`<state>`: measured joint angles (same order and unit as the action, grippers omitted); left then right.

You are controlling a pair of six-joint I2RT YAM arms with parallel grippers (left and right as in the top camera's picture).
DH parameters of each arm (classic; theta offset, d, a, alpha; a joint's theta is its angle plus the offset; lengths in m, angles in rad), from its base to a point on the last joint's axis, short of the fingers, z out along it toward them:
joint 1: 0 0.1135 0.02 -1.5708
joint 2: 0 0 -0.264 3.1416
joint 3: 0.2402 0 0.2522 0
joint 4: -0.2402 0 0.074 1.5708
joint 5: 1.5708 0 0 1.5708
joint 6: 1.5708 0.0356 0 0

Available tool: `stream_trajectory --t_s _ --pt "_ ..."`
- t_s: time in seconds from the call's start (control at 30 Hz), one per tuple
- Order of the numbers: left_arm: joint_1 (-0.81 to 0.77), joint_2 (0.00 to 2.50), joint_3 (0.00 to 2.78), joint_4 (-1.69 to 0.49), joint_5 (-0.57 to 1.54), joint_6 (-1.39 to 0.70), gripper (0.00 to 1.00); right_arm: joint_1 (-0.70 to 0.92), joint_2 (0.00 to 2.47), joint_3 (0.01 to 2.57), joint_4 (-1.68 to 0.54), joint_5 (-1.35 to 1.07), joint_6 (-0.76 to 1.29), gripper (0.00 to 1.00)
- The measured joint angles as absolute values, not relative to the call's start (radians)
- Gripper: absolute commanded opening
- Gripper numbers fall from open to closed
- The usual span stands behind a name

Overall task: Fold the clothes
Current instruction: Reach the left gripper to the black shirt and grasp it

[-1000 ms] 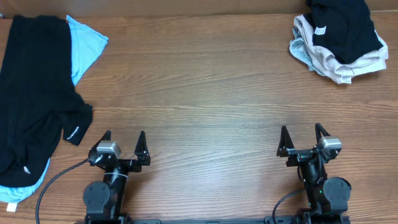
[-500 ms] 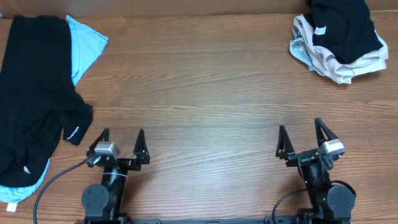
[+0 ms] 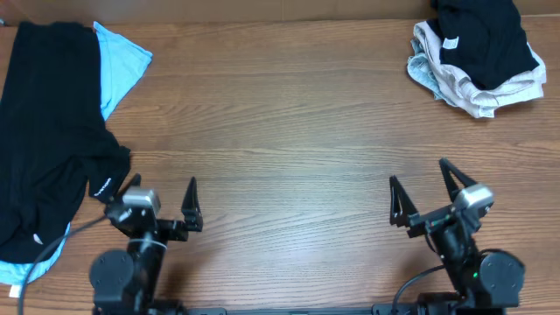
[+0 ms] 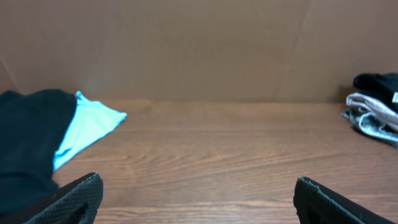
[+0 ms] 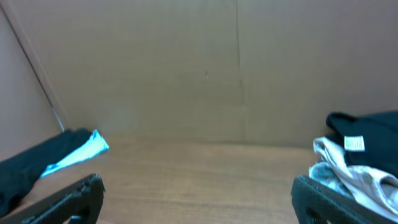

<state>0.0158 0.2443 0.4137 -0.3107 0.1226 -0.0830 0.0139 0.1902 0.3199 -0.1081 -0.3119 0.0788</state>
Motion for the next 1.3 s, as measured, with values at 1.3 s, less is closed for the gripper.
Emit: stream_trajectory --t_s 1.3 --pt "0.226 1.796 1.181 -0.639 -0.225 -0.015 0.89 0.014 1.318 0.967 -0.444 -0.647 0.078 0.99"
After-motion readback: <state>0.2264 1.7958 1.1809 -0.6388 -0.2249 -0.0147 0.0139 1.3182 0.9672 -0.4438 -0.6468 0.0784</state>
